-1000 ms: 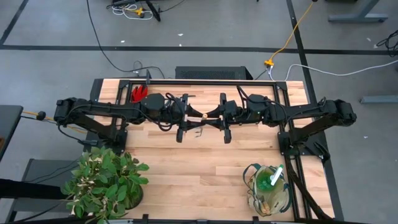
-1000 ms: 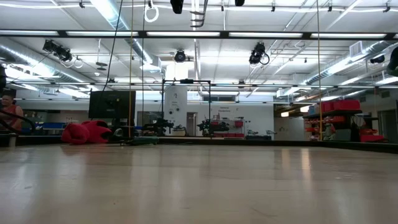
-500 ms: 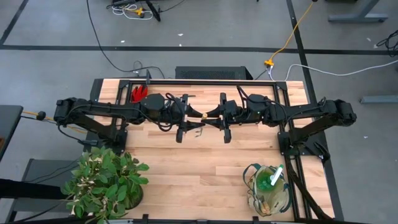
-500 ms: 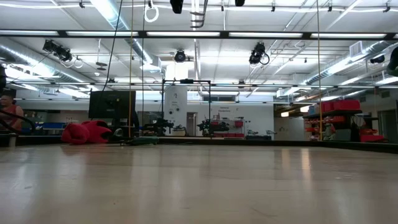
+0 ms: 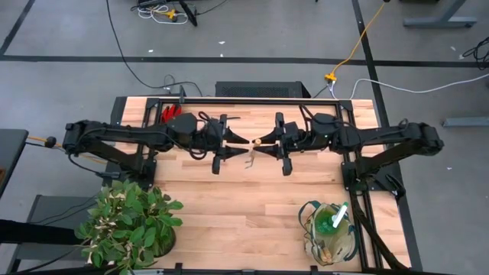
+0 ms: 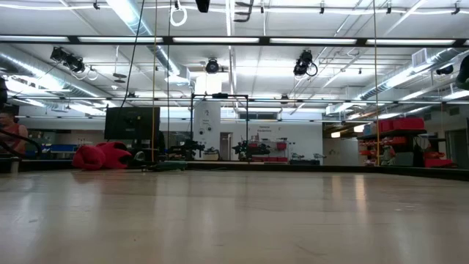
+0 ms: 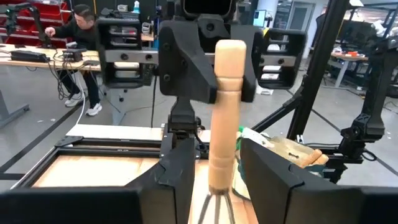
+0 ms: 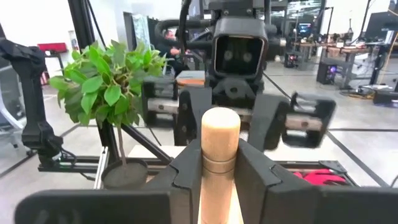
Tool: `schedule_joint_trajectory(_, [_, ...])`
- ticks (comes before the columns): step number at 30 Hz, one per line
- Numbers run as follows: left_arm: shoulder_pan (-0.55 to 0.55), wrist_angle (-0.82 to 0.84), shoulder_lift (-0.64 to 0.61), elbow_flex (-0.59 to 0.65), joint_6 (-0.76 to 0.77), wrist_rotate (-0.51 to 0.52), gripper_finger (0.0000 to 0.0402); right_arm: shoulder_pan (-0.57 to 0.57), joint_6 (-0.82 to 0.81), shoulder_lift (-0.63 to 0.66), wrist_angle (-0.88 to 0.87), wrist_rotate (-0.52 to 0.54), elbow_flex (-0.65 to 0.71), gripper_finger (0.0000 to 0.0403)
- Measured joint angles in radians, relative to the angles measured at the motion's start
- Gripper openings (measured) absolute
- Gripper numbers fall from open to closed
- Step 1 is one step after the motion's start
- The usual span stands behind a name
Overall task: Pick & Place Garden tools in Gardening bag
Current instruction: Put the brown hand rake into the white gardening bag
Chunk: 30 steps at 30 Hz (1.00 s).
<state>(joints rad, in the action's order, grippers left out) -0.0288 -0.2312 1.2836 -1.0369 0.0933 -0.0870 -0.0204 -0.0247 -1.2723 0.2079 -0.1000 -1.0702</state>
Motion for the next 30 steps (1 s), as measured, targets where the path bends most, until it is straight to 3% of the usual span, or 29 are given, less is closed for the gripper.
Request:
schedule_joint_trajectory(20, [-0.042, 0.020, -0.041, -0.001, -0.001, 0.001, 0.0091, 0.000, 0.063, 0.068, -0.099, 0.043, 0.000, 0.0073])
schedule_joint_trajectory(30, [-0.042, 0.020, -0.041, -0.001, -0.001, 0.000, 0.0039, 0.000, 0.066, 0.137, -0.180, 0.061, 0.000, 0.0073])
